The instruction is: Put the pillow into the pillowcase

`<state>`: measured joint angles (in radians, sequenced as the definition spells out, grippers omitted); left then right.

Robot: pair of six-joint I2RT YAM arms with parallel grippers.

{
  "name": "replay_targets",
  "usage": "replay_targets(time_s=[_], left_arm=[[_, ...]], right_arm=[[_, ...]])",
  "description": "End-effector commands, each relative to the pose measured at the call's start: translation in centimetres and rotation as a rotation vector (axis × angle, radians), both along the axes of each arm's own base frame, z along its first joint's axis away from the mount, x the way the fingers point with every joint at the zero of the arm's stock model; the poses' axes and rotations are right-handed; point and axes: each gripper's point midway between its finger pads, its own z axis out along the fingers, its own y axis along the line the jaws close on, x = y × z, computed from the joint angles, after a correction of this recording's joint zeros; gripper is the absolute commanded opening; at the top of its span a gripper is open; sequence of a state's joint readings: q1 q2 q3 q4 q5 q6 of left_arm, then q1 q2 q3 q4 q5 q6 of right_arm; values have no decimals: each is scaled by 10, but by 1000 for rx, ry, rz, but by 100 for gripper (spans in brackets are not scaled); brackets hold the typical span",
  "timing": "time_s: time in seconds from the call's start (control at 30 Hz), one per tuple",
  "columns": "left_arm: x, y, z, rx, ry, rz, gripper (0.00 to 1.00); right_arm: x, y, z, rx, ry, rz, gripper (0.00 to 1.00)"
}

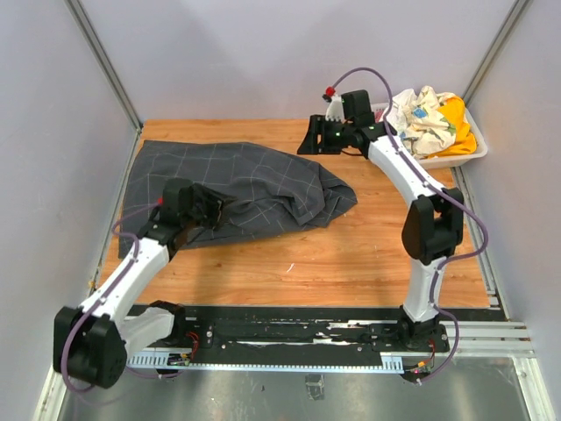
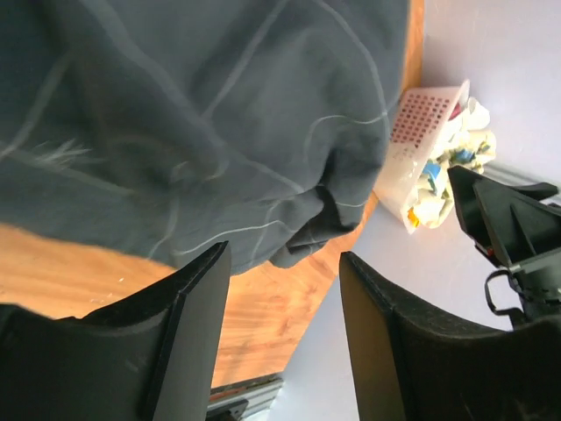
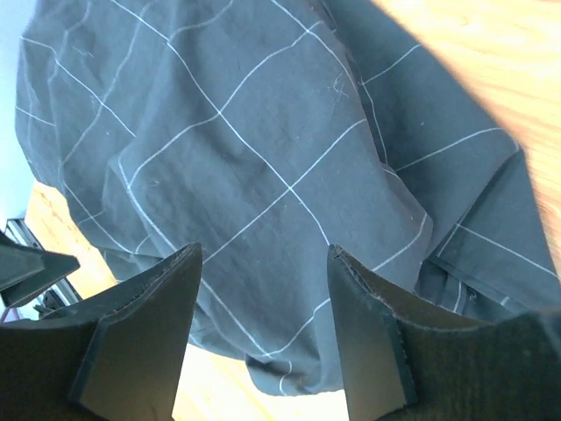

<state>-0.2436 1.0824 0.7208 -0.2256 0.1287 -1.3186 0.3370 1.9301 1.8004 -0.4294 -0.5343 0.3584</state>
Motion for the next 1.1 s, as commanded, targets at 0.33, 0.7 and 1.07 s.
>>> replay_targets(time_s=[0.33, 0.7, 1.07], left_arm=[[-57, 45, -89, -184, 159, 360, 64], [-34, 73, -122, -160, 165, 476, 63], [49, 93, -110, 5, 142, 343, 18]], right_arm=[[18, 75, -79, -14, 96, 218, 71], [-13, 126, -124, 64, 223, 387, 79], [-63, 105, -155, 39, 332, 365, 1]])
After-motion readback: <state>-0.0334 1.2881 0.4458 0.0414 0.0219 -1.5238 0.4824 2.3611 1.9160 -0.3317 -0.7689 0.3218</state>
